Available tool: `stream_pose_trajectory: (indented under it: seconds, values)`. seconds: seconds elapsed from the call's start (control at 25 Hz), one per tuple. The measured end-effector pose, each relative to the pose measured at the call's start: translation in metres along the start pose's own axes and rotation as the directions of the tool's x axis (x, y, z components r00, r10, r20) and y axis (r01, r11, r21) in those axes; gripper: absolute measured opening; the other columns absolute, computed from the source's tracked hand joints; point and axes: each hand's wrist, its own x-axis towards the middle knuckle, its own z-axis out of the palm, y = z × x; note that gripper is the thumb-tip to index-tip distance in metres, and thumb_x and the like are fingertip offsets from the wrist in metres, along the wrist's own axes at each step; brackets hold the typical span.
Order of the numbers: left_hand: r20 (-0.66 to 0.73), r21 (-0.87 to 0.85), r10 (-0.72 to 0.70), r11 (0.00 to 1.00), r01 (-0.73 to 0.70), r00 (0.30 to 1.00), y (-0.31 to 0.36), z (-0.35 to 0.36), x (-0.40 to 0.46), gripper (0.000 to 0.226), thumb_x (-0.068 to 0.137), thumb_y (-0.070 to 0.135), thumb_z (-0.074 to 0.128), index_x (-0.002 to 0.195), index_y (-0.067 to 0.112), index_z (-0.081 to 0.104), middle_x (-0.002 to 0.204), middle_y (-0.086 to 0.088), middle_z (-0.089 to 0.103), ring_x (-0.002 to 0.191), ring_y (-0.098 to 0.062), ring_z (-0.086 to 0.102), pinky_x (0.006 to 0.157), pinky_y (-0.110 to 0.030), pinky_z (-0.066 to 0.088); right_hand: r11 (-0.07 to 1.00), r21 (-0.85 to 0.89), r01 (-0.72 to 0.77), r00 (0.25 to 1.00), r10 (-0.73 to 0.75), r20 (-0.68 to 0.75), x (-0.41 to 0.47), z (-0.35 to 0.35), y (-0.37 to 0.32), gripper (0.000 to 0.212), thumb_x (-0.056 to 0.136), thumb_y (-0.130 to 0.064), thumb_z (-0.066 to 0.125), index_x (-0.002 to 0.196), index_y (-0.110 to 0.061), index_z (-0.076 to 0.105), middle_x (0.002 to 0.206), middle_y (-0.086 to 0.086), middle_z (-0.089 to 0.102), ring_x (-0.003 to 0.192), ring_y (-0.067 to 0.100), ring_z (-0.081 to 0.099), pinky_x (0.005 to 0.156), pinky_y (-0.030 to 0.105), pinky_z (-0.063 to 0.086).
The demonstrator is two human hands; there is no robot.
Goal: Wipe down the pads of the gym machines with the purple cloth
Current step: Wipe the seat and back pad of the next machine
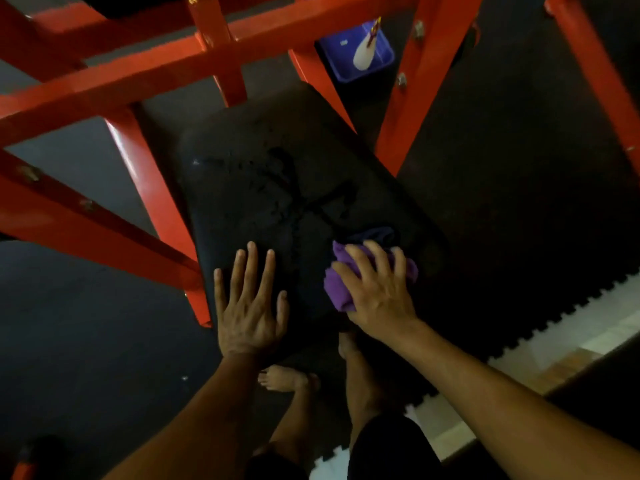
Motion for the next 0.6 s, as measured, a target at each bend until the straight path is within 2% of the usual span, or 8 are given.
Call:
stream_pose_trajectory:
  seconds: [0.12, 0.24, 0.36, 0.44, 0.52, 0.6]
  values:
    - [0.019, 0.015, 0.009, 1.000, -0.009, 1.000, -0.001, 0.003, 0.001, 0.069, 0.099, 0.045, 0.037, 0.163, 0.020, 0.028, 0.173, -0.008, 0.015, 0.160, -0.022, 0.010, 0.127, -0.058, 0.009, 1.000, 0.001, 0.027, 0.999, -0.027, -0.031, 0.061, -0.011, 0.005, 0.074, 0.061, -0.033, 0.083, 0.131, -0.023, 0.059, 0.145, 0.011, 0.050, 0.130, 0.041, 0.044, 0.103, 0.065, 0.036]
    - [0.028, 0.028, 0.006, 1.000, -0.006, 1.000, 0.000, 0.002, -0.001, 0.070, 0.099, 0.044, 0.037, 0.164, 0.020, 0.027, 0.173, -0.007, 0.014, 0.160, -0.023, 0.010, 0.127, -0.057, 0.008, 0.998, -0.003, -0.060, 0.997, 0.060, -0.044, 0.103, -0.028, 0.028, 0.072, 0.062, -0.029, 0.083, 0.129, -0.025, 0.057, 0.146, 0.008, 0.048, 0.131, 0.037, 0.045, 0.099, 0.058, 0.038]
    - [0.027, 0.016, 0.010, 1.000, -0.011, 1.000, -0.002, 0.001, 0.001, 0.071, 0.098, 0.046, 0.037, 0.164, 0.021, 0.026, 0.173, -0.007, 0.013, 0.160, -0.022, 0.008, 0.127, -0.057, 0.007, 0.963, 0.065, -0.261, 0.965, 0.262, -0.009, 0.072, -0.033, 0.060, 0.071, 0.068, -0.027, 0.083, 0.133, -0.025, 0.053, 0.149, 0.006, 0.044, 0.134, 0.033, 0.042, 0.098, 0.054, 0.040]
    - [0.017, 0.003, 0.011, 1.000, -0.011, 1.000, -0.001, 0.002, 0.001, 0.071, 0.098, 0.046, 0.037, 0.164, 0.021, 0.026, 0.173, -0.007, 0.013, 0.160, -0.022, 0.008, 0.128, -0.057, 0.006, 0.927, 0.112, -0.359, 0.932, 0.361, 0.000, 0.023, -0.028, 0.068, 0.078, 0.061, -0.021, 0.087, 0.132, -0.022, 0.054, 0.146, 0.008, 0.048, 0.131, 0.035, 0.044, 0.096, 0.054, 0.042]
    - [-0.003, 0.000, 0.005, 1.000, -0.005, 1.000, -0.002, 0.004, -0.001, 0.072, 0.097, 0.046, 0.038, 0.164, 0.021, 0.027, 0.173, -0.007, 0.014, 0.160, -0.022, 0.009, 0.127, -0.058, 0.007, 0.947, 0.129, -0.295, 0.953, 0.302, -0.036, -0.018, -0.019, 0.043, 0.084, 0.051, -0.019, 0.088, 0.128, -0.021, 0.056, 0.139, 0.009, 0.054, 0.124, 0.036, 0.049, 0.094, 0.052, 0.044]
    - [-0.017, -0.014, 0.008, 1.000, -0.008, 1.000, -0.004, 0.006, -0.002, 0.072, 0.097, 0.045, 0.039, 0.163, 0.020, 0.028, 0.172, -0.007, 0.016, 0.160, -0.022, 0.011, 0.126, -0.060, 0.011, 0.988, 0.085, -0.128, 0.990, 0.132, -0.045, -0.008, -0.011, 0.008, 0.082, 0.052, -0.027, 0.087, 0.129, -0.021, 0.059, 0.137, 0.007, 0.056, 0.122, 0.035, 0.050, 0.095, 0.051, 0.042]
